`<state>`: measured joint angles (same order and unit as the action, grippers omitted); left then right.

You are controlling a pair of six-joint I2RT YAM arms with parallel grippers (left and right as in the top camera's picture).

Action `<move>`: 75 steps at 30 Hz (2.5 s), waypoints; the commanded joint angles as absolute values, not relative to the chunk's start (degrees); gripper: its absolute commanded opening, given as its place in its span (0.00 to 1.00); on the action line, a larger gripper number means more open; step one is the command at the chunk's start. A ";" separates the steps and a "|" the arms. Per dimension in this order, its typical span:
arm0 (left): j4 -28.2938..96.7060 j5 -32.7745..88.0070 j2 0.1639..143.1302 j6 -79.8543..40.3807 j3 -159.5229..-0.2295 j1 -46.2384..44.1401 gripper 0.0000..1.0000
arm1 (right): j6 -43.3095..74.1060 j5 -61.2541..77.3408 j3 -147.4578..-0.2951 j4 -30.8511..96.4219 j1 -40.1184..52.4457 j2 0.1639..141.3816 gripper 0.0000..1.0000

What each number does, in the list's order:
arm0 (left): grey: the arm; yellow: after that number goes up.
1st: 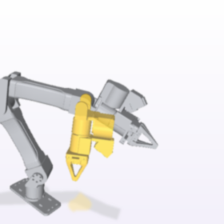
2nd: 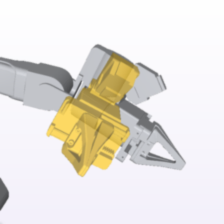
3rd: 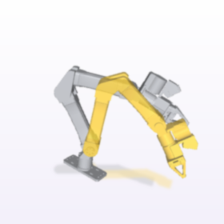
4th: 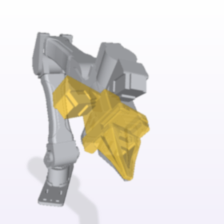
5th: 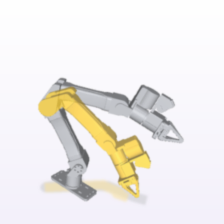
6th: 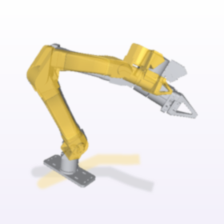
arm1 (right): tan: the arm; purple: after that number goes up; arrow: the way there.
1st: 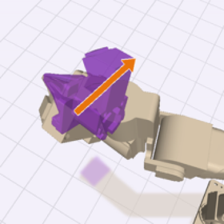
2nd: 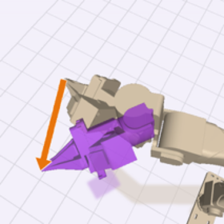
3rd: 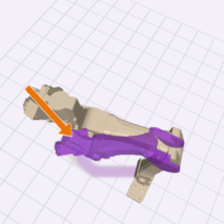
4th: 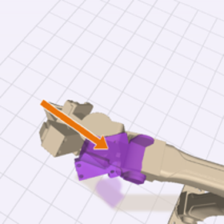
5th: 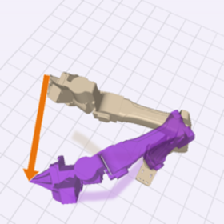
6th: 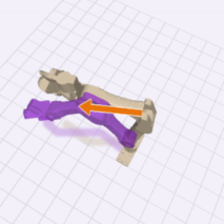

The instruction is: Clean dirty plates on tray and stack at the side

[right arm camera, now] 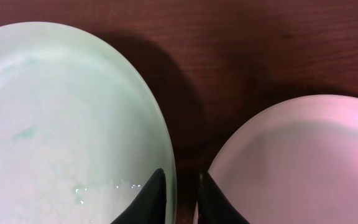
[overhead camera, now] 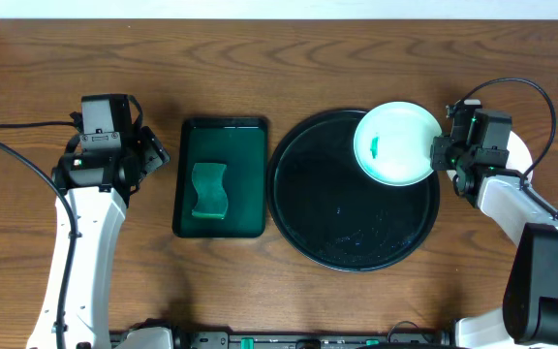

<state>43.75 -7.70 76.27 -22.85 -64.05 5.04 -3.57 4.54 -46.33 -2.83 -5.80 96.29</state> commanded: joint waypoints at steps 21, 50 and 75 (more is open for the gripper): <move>44.10 -8.38 75.99 -23.14 -64.62 5.19 0.82 | -3.27 6.07 -45.93 -2.13 -5.41 96.77 0.14; 44.10 -8.40 75.99 -23.14 -64.62 5.19 0.82 | 4.64 8.01 -45.95 8.21 6.94 96.77 0.01; 44.10 -8.40 75.99 -23.14 -64.62 5.19 0.82 | 6.59 5.37 -45.98 9.61 12.73 96.77 0.15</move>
